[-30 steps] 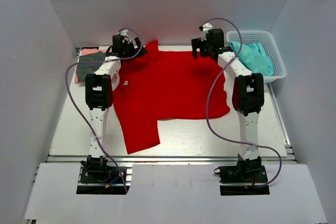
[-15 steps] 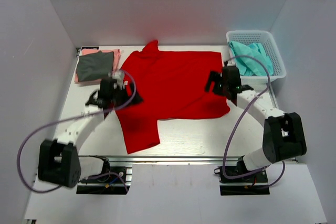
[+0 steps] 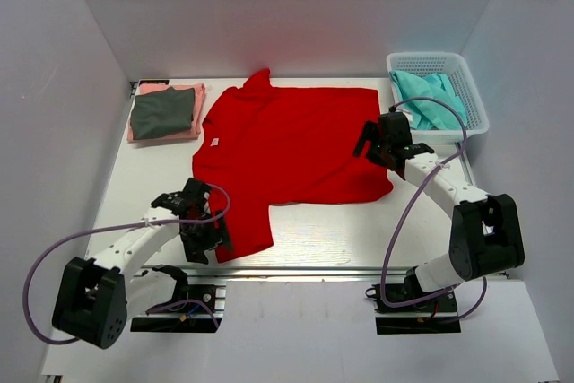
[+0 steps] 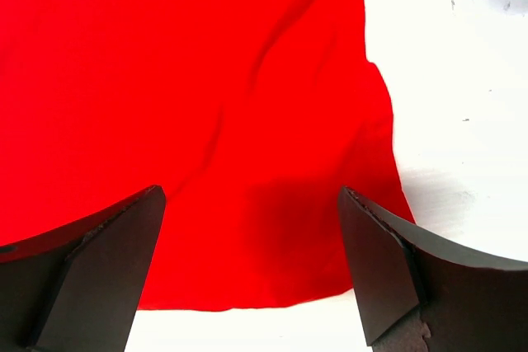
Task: Fold and stack the t-shirts
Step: Flatten the tshirt out
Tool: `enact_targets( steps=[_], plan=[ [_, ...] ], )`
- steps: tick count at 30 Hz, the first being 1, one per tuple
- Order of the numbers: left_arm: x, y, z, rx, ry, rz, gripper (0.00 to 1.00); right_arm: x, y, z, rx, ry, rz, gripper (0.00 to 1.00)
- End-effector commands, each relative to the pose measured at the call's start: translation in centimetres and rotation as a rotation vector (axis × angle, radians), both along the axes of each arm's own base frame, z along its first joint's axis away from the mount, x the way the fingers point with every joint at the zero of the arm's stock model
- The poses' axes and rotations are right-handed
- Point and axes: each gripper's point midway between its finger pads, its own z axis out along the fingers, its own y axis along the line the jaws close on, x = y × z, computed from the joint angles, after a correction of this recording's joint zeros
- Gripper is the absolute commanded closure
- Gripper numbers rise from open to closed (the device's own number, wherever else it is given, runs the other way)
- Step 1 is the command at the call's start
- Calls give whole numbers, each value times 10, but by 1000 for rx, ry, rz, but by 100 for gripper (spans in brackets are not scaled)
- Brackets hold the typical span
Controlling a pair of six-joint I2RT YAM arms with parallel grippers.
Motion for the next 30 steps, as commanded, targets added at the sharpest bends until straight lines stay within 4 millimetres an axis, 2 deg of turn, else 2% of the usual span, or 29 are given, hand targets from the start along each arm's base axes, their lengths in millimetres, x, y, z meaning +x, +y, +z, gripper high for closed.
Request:
enact_targets(
  steps=[1, 4, 6, 12, 19, 23, 26, 28, 30],
  plan=[
    [1, 4, 3, 59, 29, 21, 17, 5, -5, 11, -1, -20, -31, 10],
    [22, 0, 3, 65, -54, 60, 24, 3, -7, 8, -11, -12, -29, 10],
    [27, -6, 1, 39, -82, 48, 27, 2, -7, 9, -13, -10, -26, 10],
    [14, -12, -16, 39, -18, 16, 41, -5, -14, 7, -19, -5, -39, 10],
    [4, -4, -15, 114, 30, -11, 52, -15, -20, -1, -17, 39, -58, 10],
    [0, -6, -21, 131, 62, -32, 52, -20, -26, -3, -14, 66, -76, 10],
    [-4, -1, -23, 175, 97, -44, 43, -28, -28, -7, -17, 89, -74, 10],
    [3, 0, -21, 201, 72, -48, 42, -31, -28, -10, -13, 97, -66, 10],
    [0, 3, -23, 224, 81, -58, 41, -36, -30, -14, -14, 113, -68, 10]
  ],
)
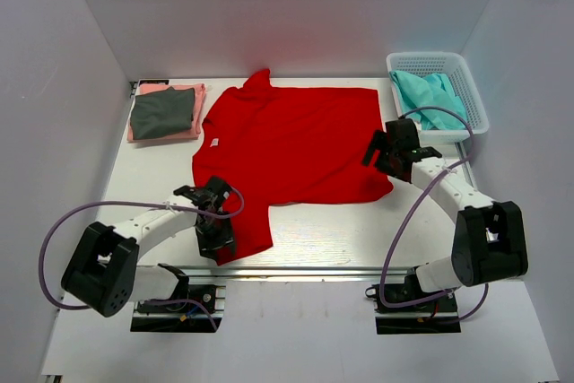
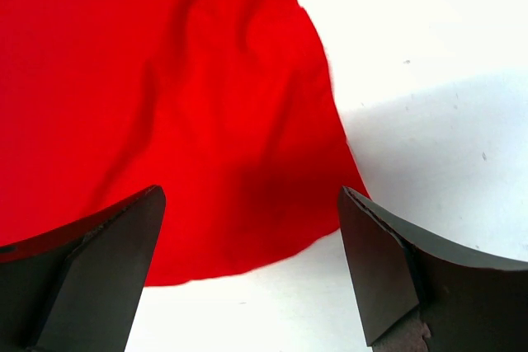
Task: Fold and stack the t-shirts
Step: Flatten the tshirt out
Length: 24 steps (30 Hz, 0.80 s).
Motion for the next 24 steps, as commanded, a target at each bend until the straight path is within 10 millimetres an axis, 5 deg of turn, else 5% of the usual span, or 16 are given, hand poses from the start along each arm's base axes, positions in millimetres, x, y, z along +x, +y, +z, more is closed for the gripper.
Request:
enact_targets(
  steps=[1, 5, 8, 11, 24],
  plan=[
    [2, 13, -4, 95, 1, -9, 41, -9, -4, 0, 10, 15, -18, 10],
    [3, 11, -10, 110, 10, -17, 44, -12, -6, -2, 12, 20, -19, 10],
    [2, 10, -16, 102, 13, -17, 62, -14, -8, -4, 13, 23, -23, 10],
    [-1, 10, -20, 107, 22, -18, 100, -17, -9, -6, 13, 33, -24, 10],
    [28, -8, 6, 35, -113, -86, 100, -42, -23, -28, -27, 125, -81, 13]
  ],
)
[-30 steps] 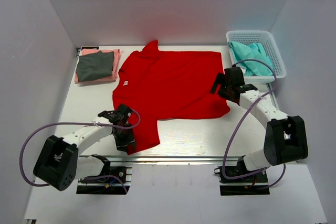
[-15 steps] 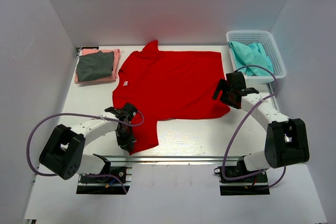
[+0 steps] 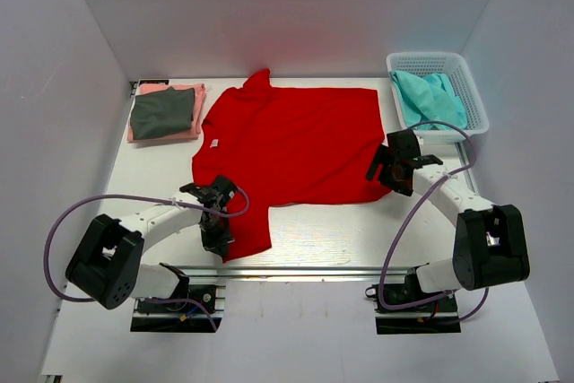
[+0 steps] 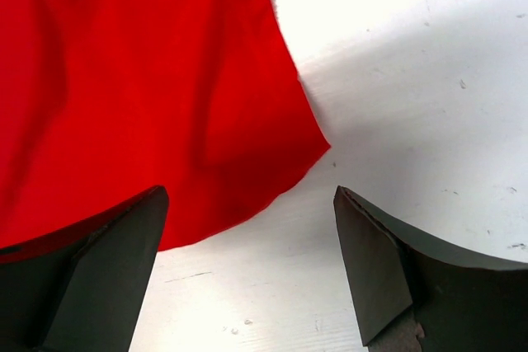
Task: Fold and stack the t-shirts
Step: Flatten the tshirt out, then fold the tshirt
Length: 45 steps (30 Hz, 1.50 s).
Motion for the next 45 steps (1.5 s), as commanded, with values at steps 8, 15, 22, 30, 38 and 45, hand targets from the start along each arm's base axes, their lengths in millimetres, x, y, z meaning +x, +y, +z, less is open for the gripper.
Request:
enact_targets(
  steps=[8, 15, 22, 30, 38, 45],
  plan=[
    [25, -9, 8, -29, -110, -25, 100, -2, -21, -21, -63, 48, -120, 18],
    [24, -8, 7, -19, -95, -34, 100, -5, -14, -48, -22, 117, -123, 48],
    [35, -26, 34, -134, -179, -93, 100, -12, -10, -34, 23, 86, -111, 100],
    [62, -64, 100, -381, -410, -218, 100, -11, 5, -12, 72, 49, -11, 100],
    [143, -65, 124, -260, -628, -155, 100, 20, 16, 9, 97, -26, 26, 100],
    [229, -44, 143, -97, -787, -16, 100, 51, 10, 33, 41, -78, 3, 100]
  ],
)
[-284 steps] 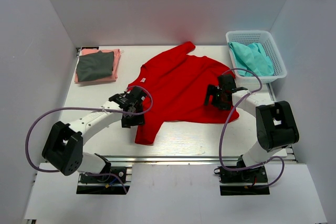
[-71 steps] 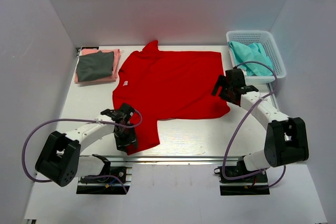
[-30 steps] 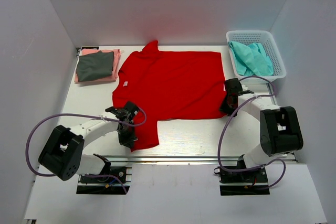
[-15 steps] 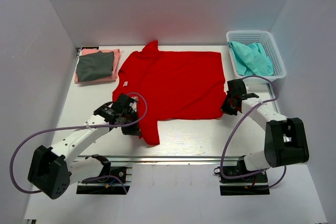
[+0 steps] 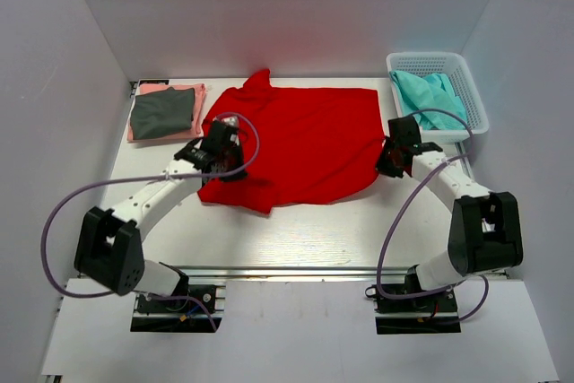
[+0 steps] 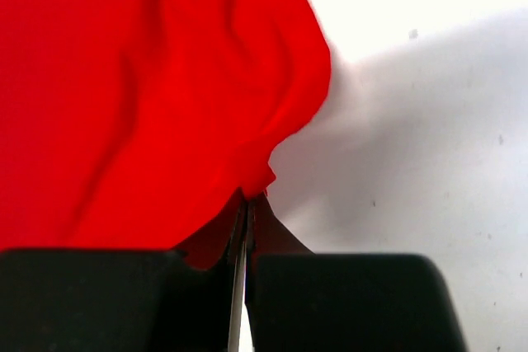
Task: Fold and stack the t-shirts
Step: Fold the tshirt
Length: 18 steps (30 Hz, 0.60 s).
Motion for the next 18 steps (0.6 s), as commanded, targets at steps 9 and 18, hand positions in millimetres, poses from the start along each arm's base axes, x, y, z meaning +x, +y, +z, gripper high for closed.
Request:
enact_targets(
  steps=[9, 18],
  plan=[
    [133, 31, 63, 104, -309, 140, 100, 55, -15, 39, -109, -68, -67, 100],
    [188, 46, 91, 158, -493, 83, 100, 94, -19, 43, -177, -43, -88, 100]
  ],
)
